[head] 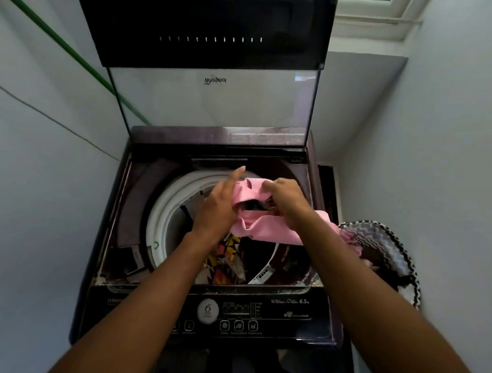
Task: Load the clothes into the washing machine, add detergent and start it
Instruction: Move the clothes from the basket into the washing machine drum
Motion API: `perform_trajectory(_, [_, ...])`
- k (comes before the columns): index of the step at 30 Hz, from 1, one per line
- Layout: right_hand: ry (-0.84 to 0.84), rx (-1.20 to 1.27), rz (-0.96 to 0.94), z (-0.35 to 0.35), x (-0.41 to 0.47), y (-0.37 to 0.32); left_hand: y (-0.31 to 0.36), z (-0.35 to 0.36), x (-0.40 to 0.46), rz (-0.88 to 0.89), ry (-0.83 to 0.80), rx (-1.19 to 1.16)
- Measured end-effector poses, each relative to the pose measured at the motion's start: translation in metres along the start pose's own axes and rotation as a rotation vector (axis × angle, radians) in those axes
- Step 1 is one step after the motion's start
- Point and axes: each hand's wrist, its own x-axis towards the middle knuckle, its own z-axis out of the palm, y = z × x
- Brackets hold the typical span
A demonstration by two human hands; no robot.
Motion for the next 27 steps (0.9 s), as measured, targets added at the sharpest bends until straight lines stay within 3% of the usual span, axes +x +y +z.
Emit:
perform_trajectory(5, [0.016,-0.191,-0.022,0.008,0.013,0.038,-0.015,0.020,-0.001,0.055,-0.140,0.221])
perform_trajectory(8, [0.101,-0.332,-0.133,0.000,0.011,0.041,-0.010,0.026,-0.003,0.038,-0.142,0.258])
perform_trajectory(13, [0.305,-0.431,-0.476,-0.049,-0.003,0.051,0.034,0.037,0.002,0.265,-0.183,-0.107])
perform_trajectory(16, [0.435,-0.452,-0.333,-0.099,0.000,0.079,0.074,0.056,0.001,0.369,-0.258,-0.226])
perform_trajectory(18, [0.376,-0.409,-0.106,-0.132,0.003,0.108,0.097,0.078,0.000,0.402,-0.351,-0.219])
perform_trajectory(20, [0.206,-0.400,0.009,-0.153,0.001,0.134,0.114,0.098,-0.002,0.395,-0.422,-0.081])
perform_trajectory(23, [-0.056,-0.511,0.013,-0.165,-0.004,0.163,0.135,0.117,-0.007,0.393,-0.497,0.188])
perform_trajectory(27, [-0.171,-0.745,0.023,-0.161,0.006,0.191,0.143,0.128,-0.012,0.366,-0.551,0.321])
